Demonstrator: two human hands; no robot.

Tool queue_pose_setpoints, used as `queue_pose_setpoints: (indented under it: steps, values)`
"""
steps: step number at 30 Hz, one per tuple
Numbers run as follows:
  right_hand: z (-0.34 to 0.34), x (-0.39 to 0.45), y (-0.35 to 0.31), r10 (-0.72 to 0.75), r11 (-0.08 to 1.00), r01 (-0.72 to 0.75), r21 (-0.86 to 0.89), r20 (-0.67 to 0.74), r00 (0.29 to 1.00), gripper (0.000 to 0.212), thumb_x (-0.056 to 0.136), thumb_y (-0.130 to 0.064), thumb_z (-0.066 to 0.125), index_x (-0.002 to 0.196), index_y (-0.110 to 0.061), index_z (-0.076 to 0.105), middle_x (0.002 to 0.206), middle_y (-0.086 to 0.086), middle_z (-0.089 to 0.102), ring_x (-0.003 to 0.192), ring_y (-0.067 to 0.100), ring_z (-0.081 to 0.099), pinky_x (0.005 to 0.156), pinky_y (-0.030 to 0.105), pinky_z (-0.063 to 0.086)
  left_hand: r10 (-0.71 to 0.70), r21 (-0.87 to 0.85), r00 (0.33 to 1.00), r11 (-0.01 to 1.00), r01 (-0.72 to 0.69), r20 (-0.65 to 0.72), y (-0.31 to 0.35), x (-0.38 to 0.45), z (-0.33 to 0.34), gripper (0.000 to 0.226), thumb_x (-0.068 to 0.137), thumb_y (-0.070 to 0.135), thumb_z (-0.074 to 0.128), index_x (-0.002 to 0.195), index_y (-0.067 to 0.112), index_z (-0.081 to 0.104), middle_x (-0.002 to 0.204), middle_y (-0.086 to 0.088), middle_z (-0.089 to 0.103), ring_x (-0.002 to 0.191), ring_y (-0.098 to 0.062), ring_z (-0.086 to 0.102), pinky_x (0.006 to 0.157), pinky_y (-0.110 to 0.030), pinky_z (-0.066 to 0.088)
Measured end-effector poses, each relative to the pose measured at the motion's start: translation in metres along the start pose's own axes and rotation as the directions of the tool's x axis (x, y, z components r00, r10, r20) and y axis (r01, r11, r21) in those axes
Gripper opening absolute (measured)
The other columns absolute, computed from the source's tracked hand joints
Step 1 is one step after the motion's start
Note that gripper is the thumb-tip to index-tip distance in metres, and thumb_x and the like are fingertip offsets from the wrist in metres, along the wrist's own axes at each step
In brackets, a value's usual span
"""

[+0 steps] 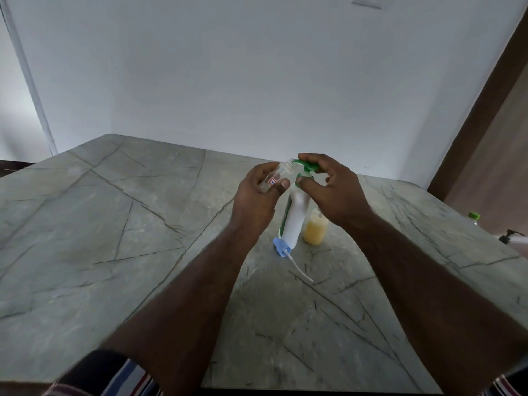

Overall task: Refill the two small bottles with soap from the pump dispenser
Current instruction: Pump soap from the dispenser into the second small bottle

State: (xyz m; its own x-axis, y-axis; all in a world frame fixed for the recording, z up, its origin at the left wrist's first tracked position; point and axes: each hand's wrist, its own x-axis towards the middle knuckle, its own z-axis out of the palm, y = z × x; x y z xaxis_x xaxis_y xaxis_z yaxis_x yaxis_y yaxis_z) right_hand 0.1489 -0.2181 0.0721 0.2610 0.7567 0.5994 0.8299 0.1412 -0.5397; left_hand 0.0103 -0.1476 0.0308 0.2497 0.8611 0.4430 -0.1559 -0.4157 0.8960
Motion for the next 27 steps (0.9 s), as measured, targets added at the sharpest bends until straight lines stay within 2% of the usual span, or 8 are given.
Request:
queue_pose_setpoints:
  steps: [2,6,10,15,19,24,27]
  values:
    - [0.0036,-0.0020,0.0025,-0.004,1.000,0.004,0.008,-0.004,1.000,0.042,0.087,-0.025,0.066,0.128,-0.030,0.060,0.119,-0.021,0.062,0.110,0.002,0.055,0.081,0.008,0.035,-0.006,0.000,1.000,1.000,0.006,0.001,0.0000,0.0003,0.0000,0.037,0.090,0.022,0.072,0.126,0.019,0.062,0.113,0.011,0.069,0.100,0.001,0.065,0.079,-0.010,0.049]
    - [0.0044,-0.0048,0.0046,-0.014,1.000,0.014,0.005,-0.007,1.000,0.044,0.086,-0.025,0.066,0.128,-0.030,0.059,0.120,-0.020,0.062,0.111,0.004,0.055,0.083,0.012,0.037,-0.011,0.006,1.000,1.000,0.011,0.007,0.0005,-0.0013,0.0001,0.034,0.091,0.020,0.071,0.124,0.021,0.062,0.105,0.019,0.066,0.093,0.009,0.063,0.072,-0.003,0.047]
    - [0.0001,-0.0027,0.0014,-0.006,1.000,0.006,-0.016,0.010,1.000,0.043,0.087,-0.027,0.066,0.129,-0.031,0.059,0.118,-0.022,0.059,0.112,0.002,0.054,0.091,0.022,0.040,-0.019,0.003,1.000,1.000,0.019,0.007,0.0019,-0.0021,-0.0001,0.035,0.091,0.020,0.071,0.125,0.021,0.062,0.109,0.015,0.067,0.098,0.003,0.063,0.078,-0.008,0.048]
    - [-0.0039,0.0005,-0.0035,-0.007,1.000,0.007,-0.017,0.009,1.000,0.042,0.087,-0.026,0.067,0.129,-0.028,0.061,0.119,-0.015,0.063,0.111,0.002,0.054,0.094,0.021,0.039,-0.015,-0.007,1.000,1.000,0.015,0.012,0.0017,-0.0015,-0.0005,0.040,0.091,0.021,0.071,0.130,0.017,0.061,0.118,0.007,0.069,0.104,-0.003,0.064,0.088,-0.020,0.052]
    - [-0.0008,-0.0013,-0.0004,-0.003,1.000,0.003,-0.018,0.005,1.000,0.043,0.086,-0.028,0.066,0.128,-0.032,0.059,0.117,-0.021,0.061,0.113,0.007,0.055,0.097,0.027,0.044,-0.025,-0.002,0.999,1.000,0.025,0.038,0.0000,0.0004,-0.0007,0.037,0.093,0.018,0.069,0.129,0.017,0.062,0.114,0.008,0.069,0.101,-0.002,0.065,0.083,-0.017,0.053]
    - [0.0036,-0.0058,0.0015,-0.017,1.000,0.017,-0.018,-0.005,1.000,0.045,0.086,-0.025,0.067,0.130,-0.027,0.059,0.122,-0.016,0.062,0.111,0.006,0.055,0.097,0.026,0.043,-0.028,0.040,0.998,0.999,0.026,0.057,-0.0004,0.0015,-0.0034,0.035,0.095,0.016,0.065,0.129,0.019,0.061,0.109,0.017,0.066,0.096,0.006,0.062,0.083,-0.017,0.051]
    - [0.0006,-0.0045,-0.0003,-0.009,1.000,0.010,-0.025,0.011,1.000,0.044,0.086,-0.027,0.067,0.129,-0.028,0.059,0.119,-0.019,0.061,0.111,0.006,0.055,0.097,0.026,0.043,-0.026,0.043,0.998,0.999,0.023,0.055,0.0003,0.0011,-0.0038,0.036,0.095,0.016,0.065,0.130,0.020,0.060,0.108,0.018,0.065,0.097,0.007,0.062,0.084,-0.017,0.051]
